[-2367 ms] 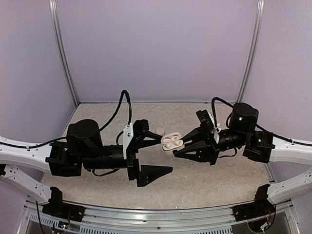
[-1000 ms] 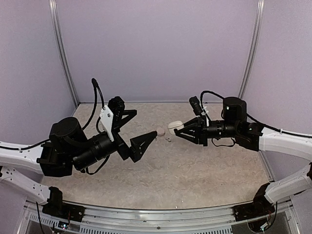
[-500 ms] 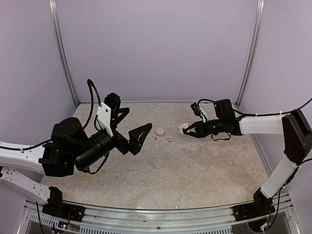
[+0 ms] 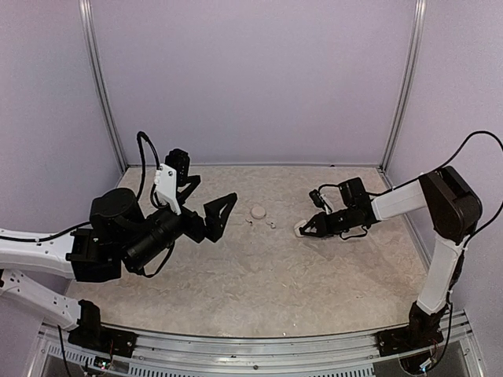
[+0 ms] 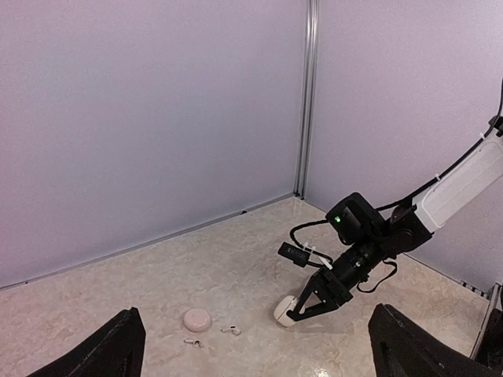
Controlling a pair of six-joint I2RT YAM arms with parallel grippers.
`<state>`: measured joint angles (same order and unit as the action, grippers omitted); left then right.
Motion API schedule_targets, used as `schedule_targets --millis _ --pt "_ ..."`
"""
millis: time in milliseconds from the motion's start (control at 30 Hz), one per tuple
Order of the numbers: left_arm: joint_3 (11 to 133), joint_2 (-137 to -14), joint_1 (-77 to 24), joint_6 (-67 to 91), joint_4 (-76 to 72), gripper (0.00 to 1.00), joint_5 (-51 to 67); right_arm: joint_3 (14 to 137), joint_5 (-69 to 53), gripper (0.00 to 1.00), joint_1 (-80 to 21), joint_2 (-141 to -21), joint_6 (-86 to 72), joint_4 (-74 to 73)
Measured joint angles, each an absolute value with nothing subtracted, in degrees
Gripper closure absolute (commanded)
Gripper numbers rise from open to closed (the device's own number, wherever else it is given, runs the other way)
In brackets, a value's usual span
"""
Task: Insert the wireless bluetooth earbuds into the charging case
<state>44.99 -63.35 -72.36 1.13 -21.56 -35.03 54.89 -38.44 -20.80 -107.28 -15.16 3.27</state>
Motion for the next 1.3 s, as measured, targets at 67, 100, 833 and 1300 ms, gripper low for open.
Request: schedule_targets --millis 67,100,833,1300 --pt "45.0 -63.4 -71.7 1.7 -21.1 0.01 -35.0 54.9 -38.1 0.83 -20.8 -107.9 -15.4 3.5" --pt "45.0 -63.4 -71.5 2.0 -20.9 0.01 -35.0 54.9 -37.8 0.82 -20.8 -108.0 -15.6 3.6" --pt "44.7 -61.1 -70.1 4.5 -18.3 0.01 -34.7 53.3 -27.9 0.19 -18.3 -104.0 -13.2 0.6" --pt "44.5 -60.2 -67.4 7.2 -17.5 0.01 -35.1 60.3 -17.3 0.00 -18.2 -84.4 -2.5 -1.5"
